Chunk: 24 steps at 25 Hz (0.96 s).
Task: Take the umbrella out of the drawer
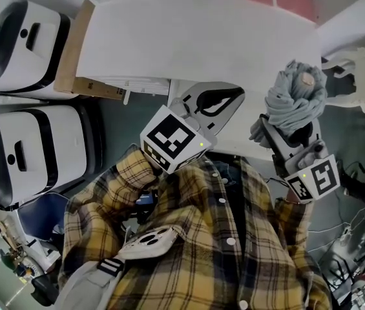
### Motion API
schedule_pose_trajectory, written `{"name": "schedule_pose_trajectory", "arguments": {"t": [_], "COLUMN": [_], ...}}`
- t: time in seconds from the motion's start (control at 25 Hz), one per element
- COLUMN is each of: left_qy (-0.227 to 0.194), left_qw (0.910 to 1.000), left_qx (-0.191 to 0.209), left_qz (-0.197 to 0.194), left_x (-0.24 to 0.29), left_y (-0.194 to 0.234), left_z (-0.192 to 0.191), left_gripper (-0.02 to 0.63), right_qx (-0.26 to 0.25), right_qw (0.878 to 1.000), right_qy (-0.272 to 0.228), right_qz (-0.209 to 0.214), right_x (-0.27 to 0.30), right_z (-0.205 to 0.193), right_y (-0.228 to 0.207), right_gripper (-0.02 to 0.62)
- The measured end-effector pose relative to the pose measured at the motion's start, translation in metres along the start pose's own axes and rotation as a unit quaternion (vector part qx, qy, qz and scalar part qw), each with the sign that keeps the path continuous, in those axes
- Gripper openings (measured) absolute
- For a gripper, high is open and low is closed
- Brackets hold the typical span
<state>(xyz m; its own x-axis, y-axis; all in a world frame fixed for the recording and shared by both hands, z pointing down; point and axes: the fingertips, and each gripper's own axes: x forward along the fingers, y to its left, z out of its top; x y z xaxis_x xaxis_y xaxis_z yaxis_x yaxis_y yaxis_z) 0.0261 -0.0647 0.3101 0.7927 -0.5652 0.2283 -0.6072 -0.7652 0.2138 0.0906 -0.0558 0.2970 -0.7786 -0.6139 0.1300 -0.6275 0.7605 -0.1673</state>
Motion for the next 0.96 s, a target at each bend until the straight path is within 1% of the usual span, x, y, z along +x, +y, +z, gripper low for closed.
{"name": "schedule_pose_trajectory", "arguments": {"t": [0.28,0.96], "left_qy": [0.013,0.019], "left_qw": [0.9999,0.9996], "left_qx": [0.007,0.007], "left_qz": [-0.001,-0.018], "left_x": [0.0011,0.0092], "left_y": [-0.0004,-0.0095], "left_z": [-0.0038,-0.0028], "left_gripper": [0.024,0.023], "right_qx": [0.004,0.003], "right_qw": [1.000,1.000], "right_qy": [0.002,-0.002], "right_qz": [0.003,0.016], "right_x": [-0.0004,-0.0004], "right_z": [-0.0022,0.0035], "right_y": [-0.0006,0.0007], "right_gripper": [0.311,0.311]}}
